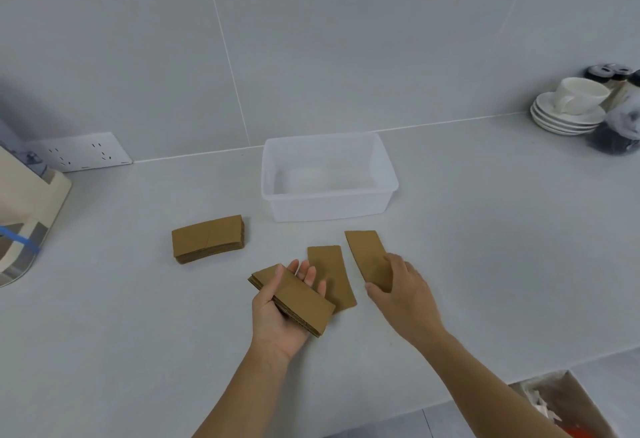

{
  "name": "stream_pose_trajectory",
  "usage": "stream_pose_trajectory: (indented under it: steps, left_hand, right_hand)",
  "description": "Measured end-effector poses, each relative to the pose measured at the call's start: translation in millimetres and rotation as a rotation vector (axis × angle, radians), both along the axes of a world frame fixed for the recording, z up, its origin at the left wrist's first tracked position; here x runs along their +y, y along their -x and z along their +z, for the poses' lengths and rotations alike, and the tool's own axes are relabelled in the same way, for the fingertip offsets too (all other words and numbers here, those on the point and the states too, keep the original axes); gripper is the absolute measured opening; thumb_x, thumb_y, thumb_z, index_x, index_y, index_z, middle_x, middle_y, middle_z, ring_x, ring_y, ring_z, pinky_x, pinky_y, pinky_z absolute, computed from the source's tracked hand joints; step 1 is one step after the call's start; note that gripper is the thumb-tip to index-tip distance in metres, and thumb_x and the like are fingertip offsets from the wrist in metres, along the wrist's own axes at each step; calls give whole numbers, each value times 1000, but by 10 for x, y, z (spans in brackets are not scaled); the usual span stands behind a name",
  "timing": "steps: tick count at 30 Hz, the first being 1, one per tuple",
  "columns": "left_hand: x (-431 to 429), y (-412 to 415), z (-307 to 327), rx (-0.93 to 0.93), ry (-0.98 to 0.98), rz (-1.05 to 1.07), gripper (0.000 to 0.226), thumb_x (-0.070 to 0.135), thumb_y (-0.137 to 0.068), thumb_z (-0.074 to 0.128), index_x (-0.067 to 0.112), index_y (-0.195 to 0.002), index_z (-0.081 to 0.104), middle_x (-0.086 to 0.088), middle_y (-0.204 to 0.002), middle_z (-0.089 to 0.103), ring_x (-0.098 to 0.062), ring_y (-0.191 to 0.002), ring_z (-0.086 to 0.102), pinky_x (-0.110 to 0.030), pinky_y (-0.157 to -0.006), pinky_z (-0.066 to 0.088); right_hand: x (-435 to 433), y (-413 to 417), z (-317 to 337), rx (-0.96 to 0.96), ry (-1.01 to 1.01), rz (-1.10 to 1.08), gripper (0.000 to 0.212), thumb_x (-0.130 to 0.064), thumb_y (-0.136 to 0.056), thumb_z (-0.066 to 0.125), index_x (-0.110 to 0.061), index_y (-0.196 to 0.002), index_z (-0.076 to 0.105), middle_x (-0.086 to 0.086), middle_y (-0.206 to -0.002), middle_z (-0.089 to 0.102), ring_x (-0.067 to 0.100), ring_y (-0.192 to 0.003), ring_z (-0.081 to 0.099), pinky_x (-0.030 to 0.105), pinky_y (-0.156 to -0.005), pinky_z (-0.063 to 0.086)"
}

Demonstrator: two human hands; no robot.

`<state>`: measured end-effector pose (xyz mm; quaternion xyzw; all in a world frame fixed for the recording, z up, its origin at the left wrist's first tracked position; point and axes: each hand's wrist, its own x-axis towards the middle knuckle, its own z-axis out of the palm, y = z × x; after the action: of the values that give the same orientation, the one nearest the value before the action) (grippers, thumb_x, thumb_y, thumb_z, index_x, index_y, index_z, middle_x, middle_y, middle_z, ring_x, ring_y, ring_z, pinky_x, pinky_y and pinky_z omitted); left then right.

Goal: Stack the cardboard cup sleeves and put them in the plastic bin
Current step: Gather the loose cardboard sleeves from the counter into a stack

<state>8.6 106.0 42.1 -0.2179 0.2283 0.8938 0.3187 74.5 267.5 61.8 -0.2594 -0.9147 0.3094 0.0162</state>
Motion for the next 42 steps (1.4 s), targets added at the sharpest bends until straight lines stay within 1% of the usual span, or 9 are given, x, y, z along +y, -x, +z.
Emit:
stream_pose_trajectory:
  steps: [6,9,11,18,23,28,32,36,42]
  left_hand:
    - [-53,-6,43,10,-13,1,48,33,-68,67,10,-110,61,-9,-114,65,-23,-110,60,-43,-95,46]
    - [-116,-18,66,58,33,-48,46,41,-68,65,10,-102,68,-11,-104,70,-29,-103,63,-45,-91,47]
    - [-167,-26,55,74,44,-63,47,45,-69,62,10,-100,72,-12,-100,73,-30,-96,67,-46,-89,48]
    - [-271,-18,-3,91,-79,-10,54,43,-68,66,9,-110,68,-7,-111,69,-20,-113,58,-40,-98,44]
    - [-282,-17,-30,72,-54,38,58,38,-70,63,9,-120,58,-11,-121,65,-23,-120,55,-39,-96,44]
    - [-284,-12,-90,81,-41,30,51,34,-71,63,9,-115,60,-9,-110,67,-23,-106,60,-36,-84,56]
    - [-283,12,-86,84,-28,30,40,29,-71,65,11,-106,62,-8,-102,67,-21,-96,62,-36,-78,57]
    - [-313,55,-48,84,-16,62,33,23,-71,64,13,-102,61,-6,-100,67,-20,-95,63,-38,-72,58]
    - [-385,59,-73,55,-17,105,30,21,-71,65,12,-100,63,-6,-91,71,-21,-91,64,-48,-92,47]
  right_hand:
    - [-327,81,159,159,247,130,55,-32,-81,59,-22,-131,38,-2,-123,51,13,-108,47,29,-93,41]
    - [-528,68,184,169,294,268,53,-32,-83,58,-26,-131,39,-6,-127,49,11,-114,45,28,-96,41]
    - [-643,63,171,153,298,352,54,-33,-84,57,-28,-134,36,-8,-131,46,10,-118,43,28,-99,41]
    - [-799,76,96,148,295,464,52,-31,-85,56,-28,-134,36,-6,-132,45,9,-119,41,29,-102,39]
    - [-810,86,1,102,209,537,48,-32,-87,53,-28,-133,42,-5,-141,38,14,-128,33,26,-109,26]
    - [-770,103,-43,87,137,565,48,-40,-85,51,-28,-131,46,-9,-141,39,8,-130,30,19,-102,12]
    - [-767,113,-52,99,134,533,66,-64,-72,34,-28,-123,54,-12,-132,47,4,-123,36,20,-99,16]
    - [-705,196,-55,159,85,299,37,-50,-86,44,-24,-106,61,-8,-109,60,9,-105,50,26,-90,28]
    - [-554,313,-121,-49,-214,117,57,-52,-86,45,-15,-129,39,4,-129,49,22,-119,43,34,-99,30]
